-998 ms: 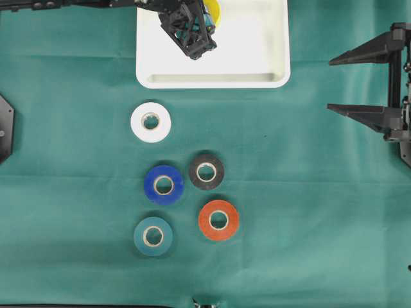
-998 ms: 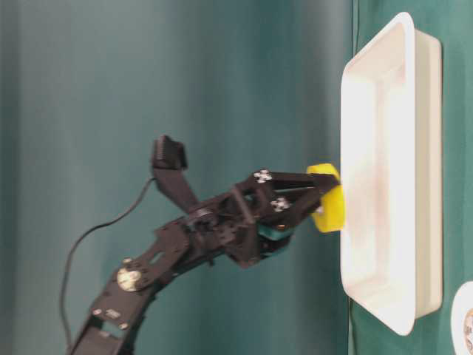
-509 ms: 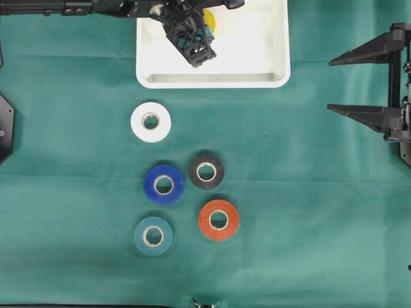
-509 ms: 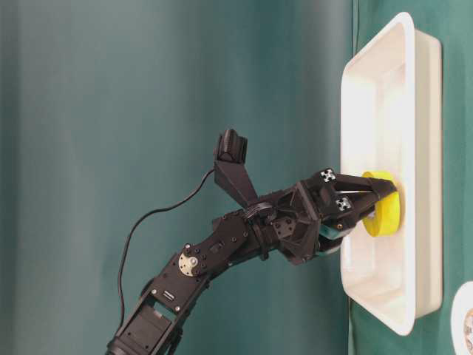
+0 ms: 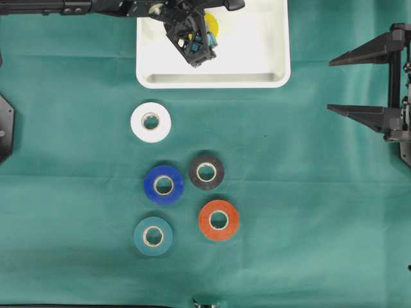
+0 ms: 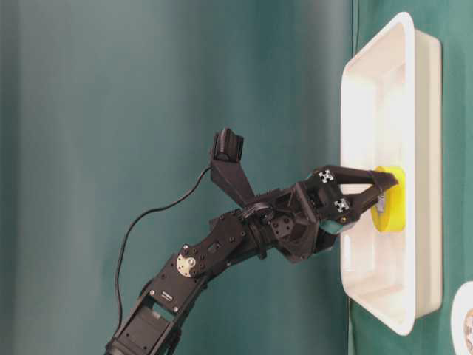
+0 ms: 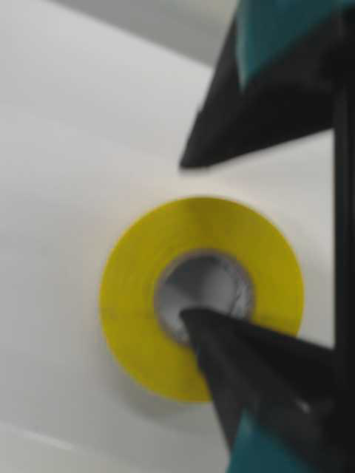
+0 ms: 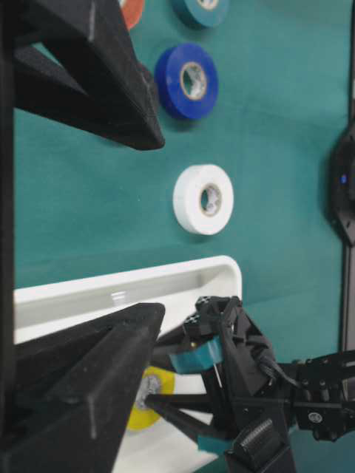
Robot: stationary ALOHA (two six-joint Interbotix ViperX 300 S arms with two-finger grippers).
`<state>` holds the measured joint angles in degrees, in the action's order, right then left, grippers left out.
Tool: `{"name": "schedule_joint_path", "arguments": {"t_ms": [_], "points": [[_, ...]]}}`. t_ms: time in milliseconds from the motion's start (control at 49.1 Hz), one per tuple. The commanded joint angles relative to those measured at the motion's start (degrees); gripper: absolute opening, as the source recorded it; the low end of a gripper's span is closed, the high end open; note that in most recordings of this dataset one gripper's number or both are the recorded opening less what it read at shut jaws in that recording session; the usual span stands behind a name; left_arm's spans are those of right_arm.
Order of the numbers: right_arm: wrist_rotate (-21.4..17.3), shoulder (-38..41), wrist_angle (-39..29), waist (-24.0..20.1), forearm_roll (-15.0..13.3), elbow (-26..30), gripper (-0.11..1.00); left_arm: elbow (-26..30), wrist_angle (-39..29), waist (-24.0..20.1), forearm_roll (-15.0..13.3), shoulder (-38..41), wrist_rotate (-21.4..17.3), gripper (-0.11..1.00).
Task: Pick up the tape from a random location and place it into the white case.
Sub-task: 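Lower the yellow roll into the tray and open the left gripper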
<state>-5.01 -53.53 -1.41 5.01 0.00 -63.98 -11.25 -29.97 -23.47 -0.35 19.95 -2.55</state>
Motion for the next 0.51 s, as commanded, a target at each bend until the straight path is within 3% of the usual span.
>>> {"name": "schedule_joint_path", "arguments": {"t_ms": [0, 81, 489], "points": [[0.00, 0.35, 0.26, -0.09, 0.00, 0.88, 0.93, 0.88, 0.35, 0.00, 0.00, -1.23, 0.09, 0.91], [0.00, 0.35, 0.18, 0.00, 0.00, 0.97, 0.93, 0.88, 0.35, 0.00, -0.09, -1.23, 0.09, 1.00], [0.00, 0.35, 0.18, 0.00, -0.09, 0.88, 0.93, 0.97, -0.09, 0.09, -0.09, -2.11, 0.09, 1.00]]}}
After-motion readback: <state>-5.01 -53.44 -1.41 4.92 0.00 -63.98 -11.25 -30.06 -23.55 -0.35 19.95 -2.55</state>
